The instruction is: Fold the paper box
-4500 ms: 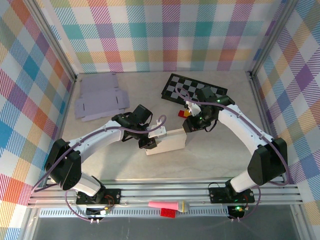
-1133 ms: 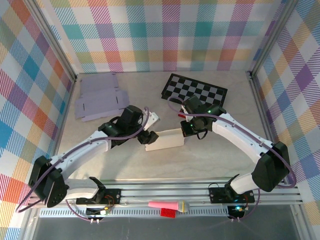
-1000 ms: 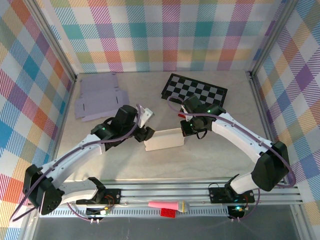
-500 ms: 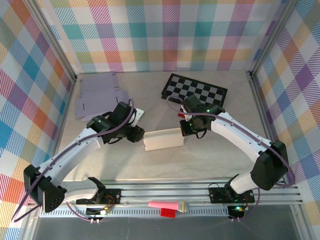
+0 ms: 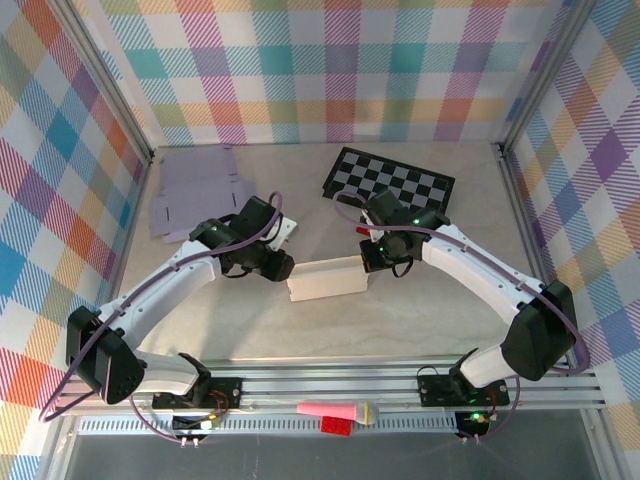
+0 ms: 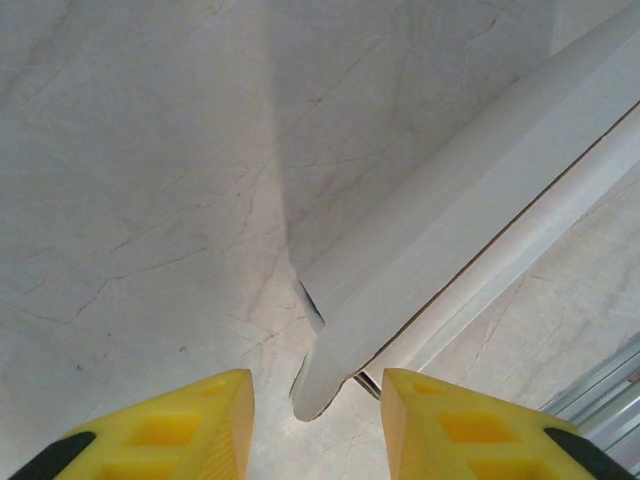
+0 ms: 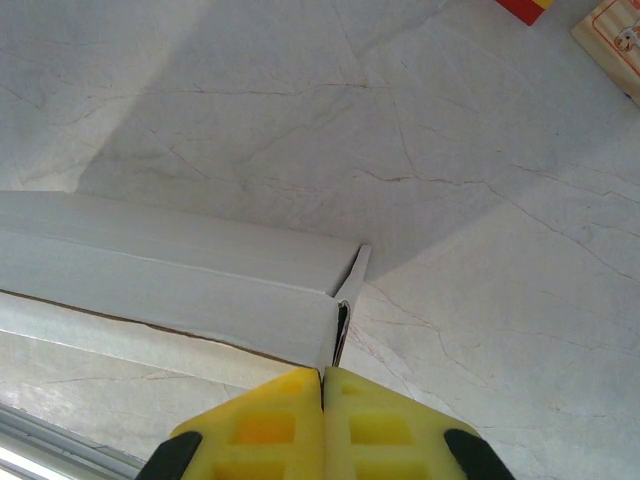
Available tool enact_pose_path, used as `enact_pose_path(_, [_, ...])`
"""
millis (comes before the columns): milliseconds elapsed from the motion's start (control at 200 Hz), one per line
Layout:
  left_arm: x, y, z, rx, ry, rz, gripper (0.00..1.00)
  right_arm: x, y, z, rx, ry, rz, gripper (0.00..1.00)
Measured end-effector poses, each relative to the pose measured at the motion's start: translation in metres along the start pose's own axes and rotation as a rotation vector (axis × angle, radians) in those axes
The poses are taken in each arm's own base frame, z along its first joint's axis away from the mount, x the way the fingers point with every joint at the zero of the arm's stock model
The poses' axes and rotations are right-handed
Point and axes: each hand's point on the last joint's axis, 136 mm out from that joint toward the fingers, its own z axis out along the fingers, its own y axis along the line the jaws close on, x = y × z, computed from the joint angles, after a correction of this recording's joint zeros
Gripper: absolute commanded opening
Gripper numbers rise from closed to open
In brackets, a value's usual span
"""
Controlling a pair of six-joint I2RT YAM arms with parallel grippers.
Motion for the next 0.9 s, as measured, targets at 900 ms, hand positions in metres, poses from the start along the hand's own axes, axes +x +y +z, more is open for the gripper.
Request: enact_pose_path(900, [0.0078,0.0007,0.0084,0.0,0.051,0.009,0.13,-0.0001,0.0001,0.0004,0.0,0.001,0.0,0.0])
